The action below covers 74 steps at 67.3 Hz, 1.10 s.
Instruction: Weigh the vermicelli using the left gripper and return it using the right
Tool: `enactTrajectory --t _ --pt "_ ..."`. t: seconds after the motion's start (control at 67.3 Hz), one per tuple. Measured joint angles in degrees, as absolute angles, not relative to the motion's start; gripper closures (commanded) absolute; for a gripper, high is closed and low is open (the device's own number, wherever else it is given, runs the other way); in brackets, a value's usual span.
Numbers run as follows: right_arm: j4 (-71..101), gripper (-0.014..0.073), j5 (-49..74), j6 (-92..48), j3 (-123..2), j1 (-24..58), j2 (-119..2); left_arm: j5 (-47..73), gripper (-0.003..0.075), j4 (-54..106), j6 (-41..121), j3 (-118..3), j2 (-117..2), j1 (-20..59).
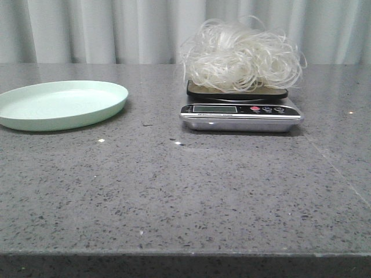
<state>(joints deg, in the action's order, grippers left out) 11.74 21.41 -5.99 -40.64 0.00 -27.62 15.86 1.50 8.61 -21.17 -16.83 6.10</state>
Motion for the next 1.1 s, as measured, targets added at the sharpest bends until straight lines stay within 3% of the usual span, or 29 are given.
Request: enactTrajectory --t 0.342,0.431,0.55,0.624,1.1 --pt "13.2 0.0426 32.5 -10.1 -60.3 6.7 -52.3 15.9 0.0583 1.5 8.6 -21.2 -16.8 6.1" --pt "13.2 0.0315 32.7 -10.9 -64.1 9.3 -58.6 15.9 0.0583 1.5 8.6 -21.2 -16.8 6.1" --pt "13.4 0.0072 32.7 -11.4 -68.5 12.4 -66.4 15.9 0.0583 1.5 8.6 -21.2 -16.8 6.1" --pt "13.6 -0.0033 32.7 -11.4 -70.7 13.6 -70.2 15.9 0.0583 1.5 8.6 -21.2 -16.8 6.1" --pt "18.8 -0.0008 32.3 -11.5 -79.9 18.1 -89.1 15.9 0.0583 1.5 8.6 -21.2 -16.8 6.1"
